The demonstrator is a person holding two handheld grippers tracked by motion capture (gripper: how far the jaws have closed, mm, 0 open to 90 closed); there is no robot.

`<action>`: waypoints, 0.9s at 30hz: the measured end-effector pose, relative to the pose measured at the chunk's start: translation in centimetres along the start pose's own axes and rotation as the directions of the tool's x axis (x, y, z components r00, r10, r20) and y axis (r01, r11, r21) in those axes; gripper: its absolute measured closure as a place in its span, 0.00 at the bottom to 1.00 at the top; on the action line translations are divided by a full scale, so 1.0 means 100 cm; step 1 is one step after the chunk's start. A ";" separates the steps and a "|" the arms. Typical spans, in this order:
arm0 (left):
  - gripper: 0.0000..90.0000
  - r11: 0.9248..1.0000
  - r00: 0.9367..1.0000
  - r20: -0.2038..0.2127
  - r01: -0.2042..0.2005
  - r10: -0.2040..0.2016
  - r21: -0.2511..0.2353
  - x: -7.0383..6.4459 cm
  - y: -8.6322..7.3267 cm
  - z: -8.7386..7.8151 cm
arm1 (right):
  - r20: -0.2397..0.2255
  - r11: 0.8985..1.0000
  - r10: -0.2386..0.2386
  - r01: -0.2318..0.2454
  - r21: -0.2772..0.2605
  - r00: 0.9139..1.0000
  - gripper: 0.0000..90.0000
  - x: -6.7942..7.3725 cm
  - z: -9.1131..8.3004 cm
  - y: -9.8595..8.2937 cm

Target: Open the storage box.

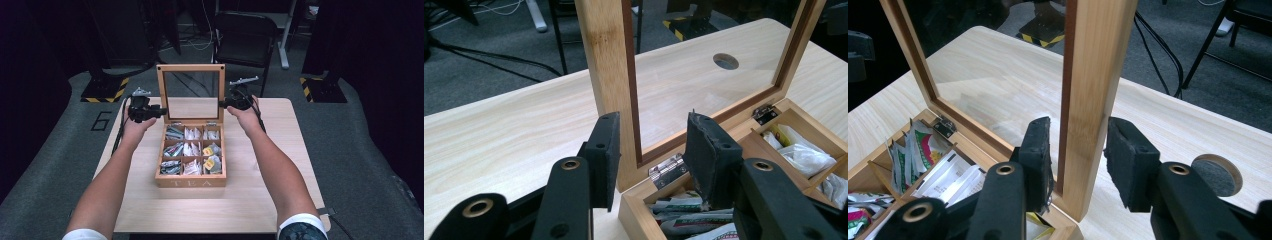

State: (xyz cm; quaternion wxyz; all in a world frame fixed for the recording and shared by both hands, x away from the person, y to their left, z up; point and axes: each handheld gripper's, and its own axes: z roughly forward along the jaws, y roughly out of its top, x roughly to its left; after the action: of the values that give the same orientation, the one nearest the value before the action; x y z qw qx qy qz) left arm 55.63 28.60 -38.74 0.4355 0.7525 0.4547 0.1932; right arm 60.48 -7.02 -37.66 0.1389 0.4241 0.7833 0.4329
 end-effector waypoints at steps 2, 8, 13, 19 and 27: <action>0.63 1.000 1.000 0.000 -0.005 0.005 -0.001 0.001 0.000 -0.003 | 0.003 1.000 -0.003 0.003 -0.001 1.000 0.66 0.001 -0.003 0.000; 0.58 1.000 0.999 0.032 0.011 -0.011 0.007 0.002 0.000 -0.012 | -0.012 1.000 -0.005 0.005 -0.010 1.000 0.59 0.009 -0.018 -0.001; 0.55 1.000 0.999 0.038 -0.015 0.014 0.022 -0.003 -0.001 -0.017 | -0.008 0.999 -0.036 0.036 0.002 0.999 0.55 0.017 -0.028 -0.005; 0.55 1.000 0.999 0.035 -0.026 0.026 0.013 -0.006 -0.008 -0.026 | -0.031 0.997 -0.073 0.073 -0.001 0.997 0.52 0.026 -0.041 -0.009; 0.51 0.999 0.998 0.048 -0.040 0.039 0.021 -0.008 -0.025 -0.036 | -0.024 0.993 -0.119 0.118 -0.023 0.993 0.53 0.037 -0.055 -0.019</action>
State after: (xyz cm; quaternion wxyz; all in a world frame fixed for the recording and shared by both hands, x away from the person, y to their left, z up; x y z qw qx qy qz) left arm 51.42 30.14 -38.71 0.4340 0.7705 0.4312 0.1788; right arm 54.00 -7.74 -35.42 0.1590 0.3699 0.8040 0.4375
